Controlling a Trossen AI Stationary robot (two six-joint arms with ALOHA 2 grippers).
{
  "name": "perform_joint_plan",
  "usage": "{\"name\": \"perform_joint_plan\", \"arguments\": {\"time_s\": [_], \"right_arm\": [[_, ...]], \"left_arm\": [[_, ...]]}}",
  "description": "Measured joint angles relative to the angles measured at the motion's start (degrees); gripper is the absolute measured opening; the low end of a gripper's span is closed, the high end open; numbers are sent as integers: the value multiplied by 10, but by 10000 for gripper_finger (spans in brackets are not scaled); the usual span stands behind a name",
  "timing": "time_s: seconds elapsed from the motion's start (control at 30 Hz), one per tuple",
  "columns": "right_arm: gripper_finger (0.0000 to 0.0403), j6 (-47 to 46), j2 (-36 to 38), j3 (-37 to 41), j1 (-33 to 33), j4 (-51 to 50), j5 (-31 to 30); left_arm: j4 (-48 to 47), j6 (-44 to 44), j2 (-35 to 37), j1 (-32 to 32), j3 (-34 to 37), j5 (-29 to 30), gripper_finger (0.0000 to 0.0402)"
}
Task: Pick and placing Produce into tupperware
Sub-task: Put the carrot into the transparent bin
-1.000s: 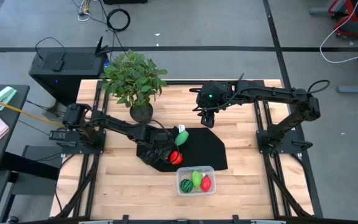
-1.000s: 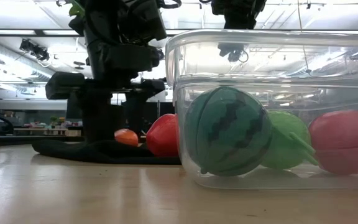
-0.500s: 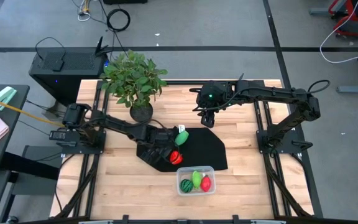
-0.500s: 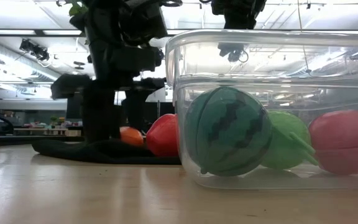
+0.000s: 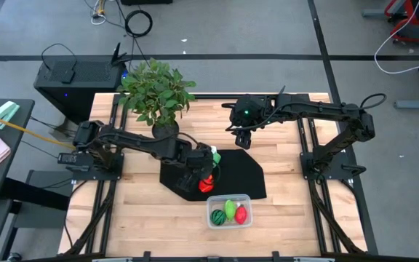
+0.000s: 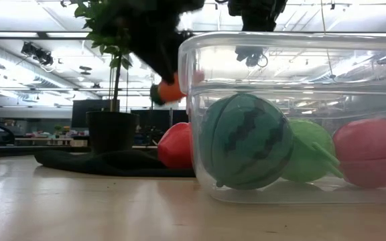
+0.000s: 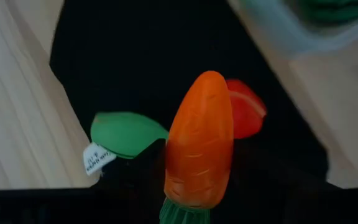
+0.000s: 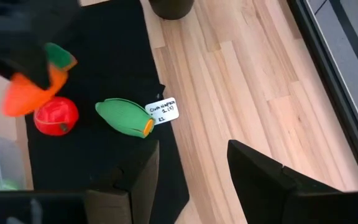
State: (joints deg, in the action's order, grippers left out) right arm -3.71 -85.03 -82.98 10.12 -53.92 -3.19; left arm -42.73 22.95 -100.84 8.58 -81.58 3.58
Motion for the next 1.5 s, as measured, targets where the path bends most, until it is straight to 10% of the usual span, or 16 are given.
{"name": "perform_joint_plan", "arguments": {"time_s": [1.5], "right_arm": [[197,-40,0,0,2,-39,1]], "left_arm": [[208,-373,-130,122,-85,-2,177]]}}
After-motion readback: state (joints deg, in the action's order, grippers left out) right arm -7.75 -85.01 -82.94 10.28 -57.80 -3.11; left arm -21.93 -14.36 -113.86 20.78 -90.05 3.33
